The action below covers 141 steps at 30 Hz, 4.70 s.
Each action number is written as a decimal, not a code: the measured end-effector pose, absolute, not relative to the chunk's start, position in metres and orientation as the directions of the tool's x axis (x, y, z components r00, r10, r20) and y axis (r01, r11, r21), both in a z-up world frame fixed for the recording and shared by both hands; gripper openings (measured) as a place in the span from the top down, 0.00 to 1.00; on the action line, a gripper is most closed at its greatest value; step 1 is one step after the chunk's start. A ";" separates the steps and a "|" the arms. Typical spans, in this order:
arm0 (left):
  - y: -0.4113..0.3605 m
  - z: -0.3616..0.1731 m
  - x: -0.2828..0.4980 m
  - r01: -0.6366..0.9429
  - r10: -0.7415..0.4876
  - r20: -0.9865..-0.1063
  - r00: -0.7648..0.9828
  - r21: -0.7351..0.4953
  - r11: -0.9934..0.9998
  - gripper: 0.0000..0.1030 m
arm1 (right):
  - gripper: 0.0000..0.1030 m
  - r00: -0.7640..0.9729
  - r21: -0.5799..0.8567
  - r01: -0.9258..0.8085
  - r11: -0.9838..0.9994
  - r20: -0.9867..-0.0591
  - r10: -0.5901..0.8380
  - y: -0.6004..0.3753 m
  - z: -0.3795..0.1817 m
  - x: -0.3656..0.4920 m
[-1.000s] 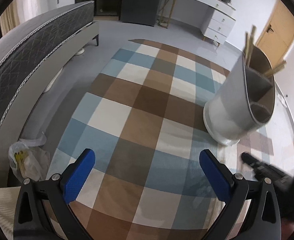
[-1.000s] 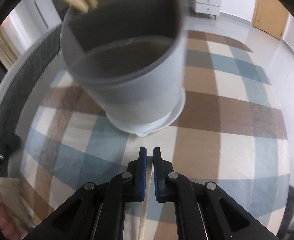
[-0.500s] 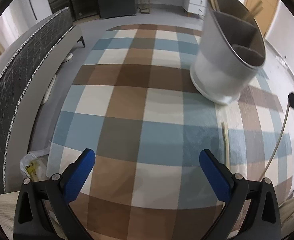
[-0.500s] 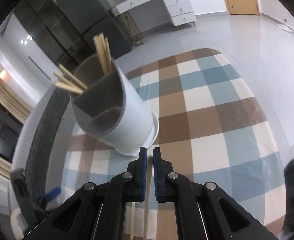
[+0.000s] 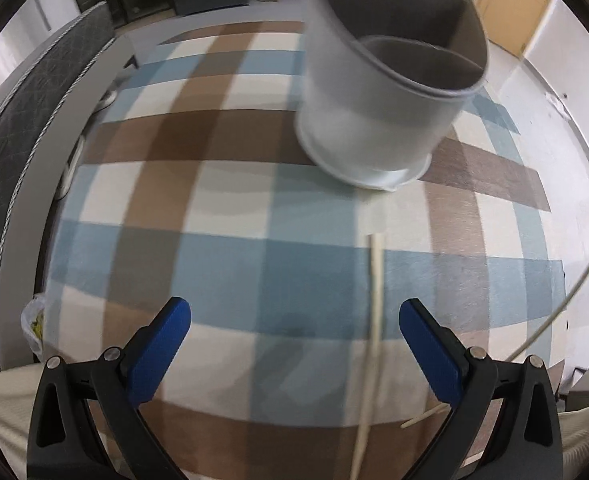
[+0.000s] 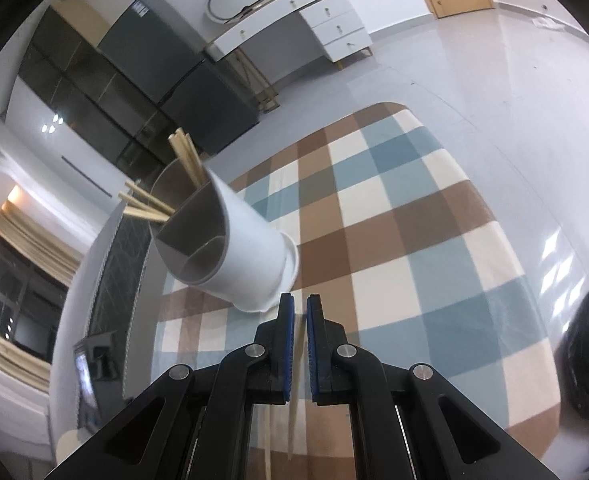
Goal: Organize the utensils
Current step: 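Lift the chopstick with the right tool while the left tool closes on the last chopstick, then carry both held chopsticks up and over the grey caddy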
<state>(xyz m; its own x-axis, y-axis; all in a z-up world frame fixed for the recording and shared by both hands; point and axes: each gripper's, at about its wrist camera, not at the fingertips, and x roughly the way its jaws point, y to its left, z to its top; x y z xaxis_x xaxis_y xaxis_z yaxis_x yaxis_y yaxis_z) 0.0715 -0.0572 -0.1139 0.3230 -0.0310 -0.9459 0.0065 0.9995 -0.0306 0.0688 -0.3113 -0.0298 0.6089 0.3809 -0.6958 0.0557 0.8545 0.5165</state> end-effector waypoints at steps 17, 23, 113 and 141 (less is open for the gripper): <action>-0.105 -0.136 0.100 0.108 -0.028 -0.962 0.271 0.002 0.994 0.60 | 0.95 0.610 0.530 0.092 0.843 -0.699 0.373 -0.323 -0.035 0.065; -0.118 -0.131 0.098 0.164 -0.069 -0.967 0.247 -0.028 0.986 0.97 | 0.95 0.611 0.530 0.127 0.839 -0.708 0.355 -0.332 -0.040 0.062; -0.005 0.142 0.121 0.284 -0.388 -0.584 0.713 -0.266 0.921 0.98 | 0.95 0.879 0.162 -0.258 0.952 -0.370 0.301 -0.218 0.162 0.119; -0.022 0.074 0.183 0.288 -0.368 -0.710 0.600 -0.237 0.928 0.98 | 0.94 0.858 0.202 -0.249 0.947 -0.408 0.313 -0.215 0.122 0.188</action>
<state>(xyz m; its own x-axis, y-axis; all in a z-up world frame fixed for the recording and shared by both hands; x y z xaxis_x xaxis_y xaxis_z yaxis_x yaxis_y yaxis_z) 0.1834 -0.0223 0.0740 0.6005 -0.3675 -0.7102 0.2882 0.9279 -0.2365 0.1879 -0.2154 0.1222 0.8577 0.3131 -0.4079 -0.2495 0.9470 0.2023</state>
